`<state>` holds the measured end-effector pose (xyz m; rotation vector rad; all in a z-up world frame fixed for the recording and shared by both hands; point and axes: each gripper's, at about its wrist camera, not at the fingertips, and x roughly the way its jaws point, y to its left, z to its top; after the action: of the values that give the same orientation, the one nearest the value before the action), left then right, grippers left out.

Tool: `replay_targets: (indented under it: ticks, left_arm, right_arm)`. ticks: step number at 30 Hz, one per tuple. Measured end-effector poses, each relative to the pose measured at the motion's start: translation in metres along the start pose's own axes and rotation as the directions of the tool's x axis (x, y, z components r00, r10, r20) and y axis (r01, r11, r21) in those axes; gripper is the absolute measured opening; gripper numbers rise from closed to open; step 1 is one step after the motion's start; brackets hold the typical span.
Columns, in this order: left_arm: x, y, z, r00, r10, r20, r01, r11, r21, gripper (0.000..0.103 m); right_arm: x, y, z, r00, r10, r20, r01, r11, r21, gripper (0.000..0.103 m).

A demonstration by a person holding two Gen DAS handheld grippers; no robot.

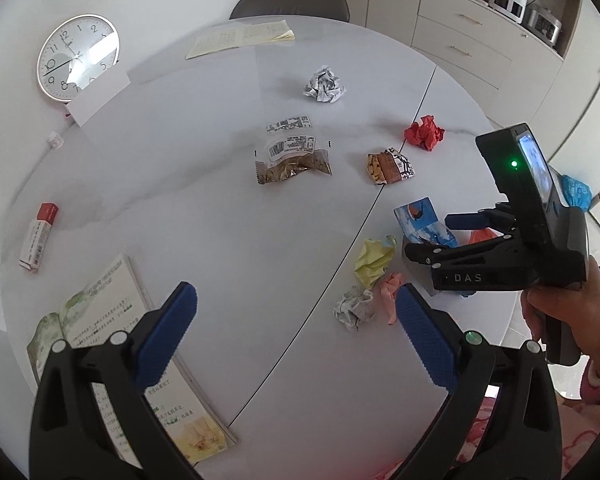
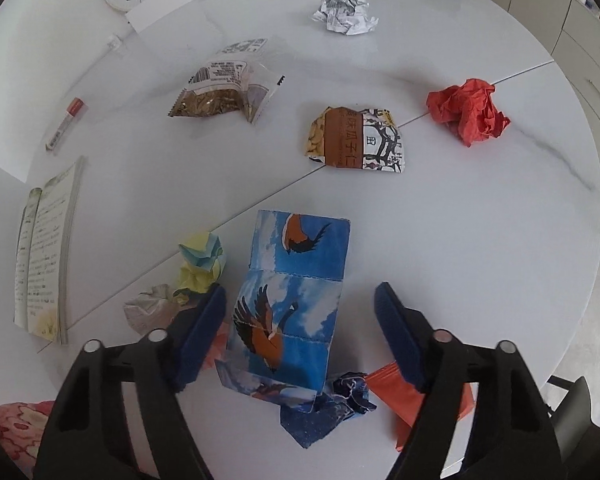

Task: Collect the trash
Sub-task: 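Grasp the blue bird-printed box with the right tool while the left tool grasps the snack bag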

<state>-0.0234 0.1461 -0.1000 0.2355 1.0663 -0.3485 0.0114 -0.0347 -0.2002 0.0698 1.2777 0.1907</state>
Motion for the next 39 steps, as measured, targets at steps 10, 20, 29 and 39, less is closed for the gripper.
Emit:
replay_targets:
  ticks: [10,20,29,39]
  left_arm:
    - [0.044,0.012,0.036,0.999,-0.039,-0.005,0.039,0.999,-0.024,0.095]
    - [0.111,0.017,0.115,0.995,-0.102,0.011,0.088,0.904,0.419,0.095]
    - [0.174,0.011,0.150,0.943,-0.224,-0.245,0.330,0.560,0.759,0.095]
    - [0.210,-0.001,0.150,0.912,-0.249,-0.325,0.406,0.448,0.796,0.068]
  right_arm:
    - [-0.020,-0.017,0.006,0.997,0.053,0.061,-0.059,0.992,0.116,0.050]
    - [-0.061,-0.030,0.027,0.988,0.105,0.112,-0.121,0.982,0.147,0.050]
    - [-0.087,-0.021,0.012,0.987,0.042,0.155,-0.091,0.942,0.322,0.050]
    - [-0.104,-0.017,-0.001,0.985,-0.014,0.173,-0.065,0.894,0.443,0.051]
